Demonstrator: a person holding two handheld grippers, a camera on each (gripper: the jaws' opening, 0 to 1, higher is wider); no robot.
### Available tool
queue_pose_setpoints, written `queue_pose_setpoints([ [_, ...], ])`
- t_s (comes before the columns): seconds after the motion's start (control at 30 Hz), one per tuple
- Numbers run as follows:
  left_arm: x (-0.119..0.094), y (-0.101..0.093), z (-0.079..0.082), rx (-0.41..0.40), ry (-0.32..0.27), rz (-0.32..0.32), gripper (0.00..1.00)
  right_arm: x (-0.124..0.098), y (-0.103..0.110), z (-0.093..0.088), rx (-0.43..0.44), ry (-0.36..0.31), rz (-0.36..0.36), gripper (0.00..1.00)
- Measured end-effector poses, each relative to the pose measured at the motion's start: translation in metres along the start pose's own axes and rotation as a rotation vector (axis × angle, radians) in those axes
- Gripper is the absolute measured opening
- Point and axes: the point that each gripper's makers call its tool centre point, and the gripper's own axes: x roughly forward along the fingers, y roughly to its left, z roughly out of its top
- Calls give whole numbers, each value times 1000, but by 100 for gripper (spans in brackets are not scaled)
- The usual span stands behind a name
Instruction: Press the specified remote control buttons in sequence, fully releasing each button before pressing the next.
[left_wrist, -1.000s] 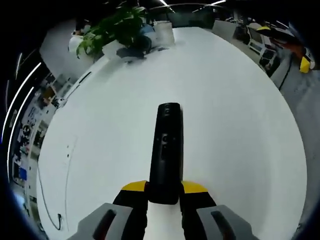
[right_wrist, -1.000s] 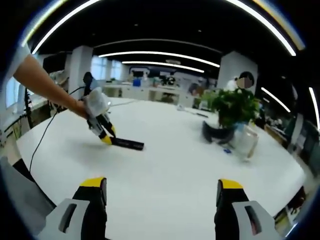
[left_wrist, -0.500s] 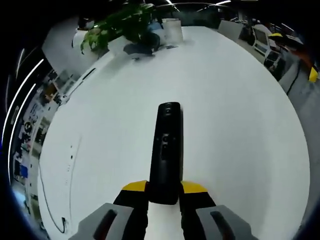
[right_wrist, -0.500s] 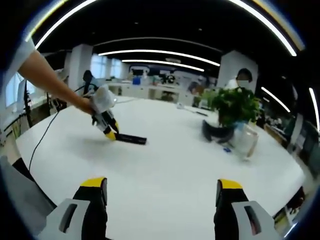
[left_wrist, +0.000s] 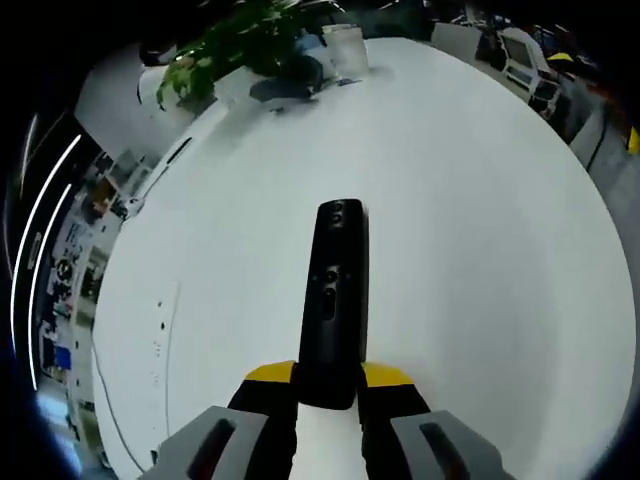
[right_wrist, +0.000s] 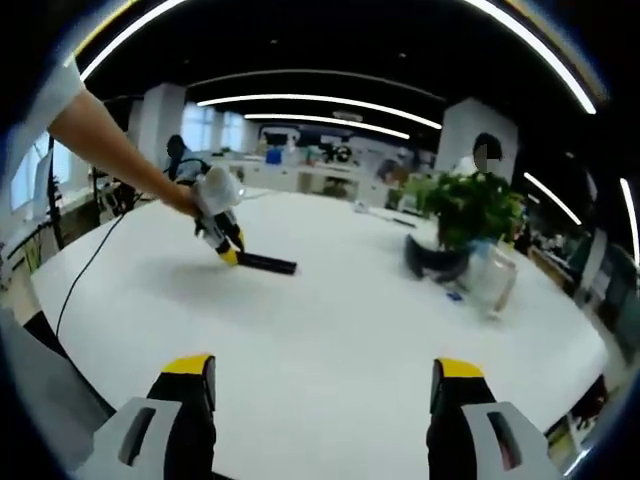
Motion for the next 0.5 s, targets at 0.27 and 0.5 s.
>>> queue_pose_setpoints([
  [0.27,4,16,3,-9,-5,7,22,1,2,-2,-5,11,8,88],
  [0.5,11,19,0,5,21,-17,22,2,3,-3,-10,15,14,89],
])
